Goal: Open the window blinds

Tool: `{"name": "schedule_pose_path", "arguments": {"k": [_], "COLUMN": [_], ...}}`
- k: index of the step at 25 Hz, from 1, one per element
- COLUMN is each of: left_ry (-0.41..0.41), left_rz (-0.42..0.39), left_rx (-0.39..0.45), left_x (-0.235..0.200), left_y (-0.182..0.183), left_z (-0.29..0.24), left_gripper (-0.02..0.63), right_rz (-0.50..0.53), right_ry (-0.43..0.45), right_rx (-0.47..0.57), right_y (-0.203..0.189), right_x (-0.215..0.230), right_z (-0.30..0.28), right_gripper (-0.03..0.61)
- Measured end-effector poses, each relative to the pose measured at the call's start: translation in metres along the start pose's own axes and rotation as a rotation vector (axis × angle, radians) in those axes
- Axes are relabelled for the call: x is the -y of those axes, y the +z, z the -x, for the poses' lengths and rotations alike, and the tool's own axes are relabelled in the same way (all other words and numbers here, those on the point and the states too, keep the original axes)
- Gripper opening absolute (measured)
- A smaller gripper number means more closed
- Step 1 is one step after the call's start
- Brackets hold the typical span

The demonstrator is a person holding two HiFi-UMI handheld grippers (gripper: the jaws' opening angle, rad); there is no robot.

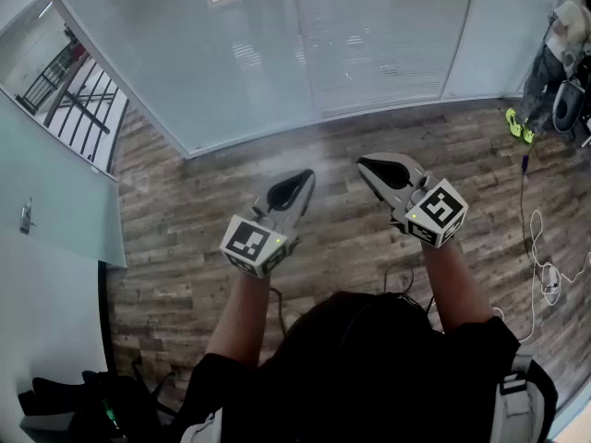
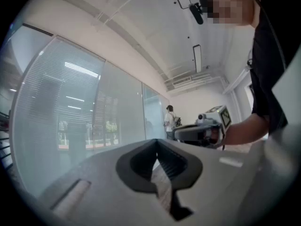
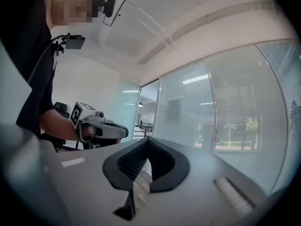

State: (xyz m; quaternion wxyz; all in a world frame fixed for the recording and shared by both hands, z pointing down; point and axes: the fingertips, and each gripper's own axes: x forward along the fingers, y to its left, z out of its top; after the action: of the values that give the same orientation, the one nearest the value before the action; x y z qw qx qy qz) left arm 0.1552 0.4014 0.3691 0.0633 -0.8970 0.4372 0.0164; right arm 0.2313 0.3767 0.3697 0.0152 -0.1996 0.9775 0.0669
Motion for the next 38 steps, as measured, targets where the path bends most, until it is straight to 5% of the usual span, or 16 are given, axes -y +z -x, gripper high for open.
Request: {"name": "schedule_pose_path", "arguments": {"k": [21, 38], "left_ry": [0.002, 0.075], "left_rz": [-0.022, -0.053], "left_rx": [-0.033, -0.046], "left_x": [0.002, 0.017], "left_y": [-0.010, -0.013], "left_z": [0.012, 0.002], "left_gripper": [0.005, 0.004], "right_rz": [-0.058, -0.061], "right_ry": [-0.030, 0.067], "right_rx": [0.047, 0.023], "right_y": [0.005, -0.022], "right_x": [-0.008, -0.003], "right_z": [0.001, 0.022], "right_gripper": [0.006, 0.006]}}
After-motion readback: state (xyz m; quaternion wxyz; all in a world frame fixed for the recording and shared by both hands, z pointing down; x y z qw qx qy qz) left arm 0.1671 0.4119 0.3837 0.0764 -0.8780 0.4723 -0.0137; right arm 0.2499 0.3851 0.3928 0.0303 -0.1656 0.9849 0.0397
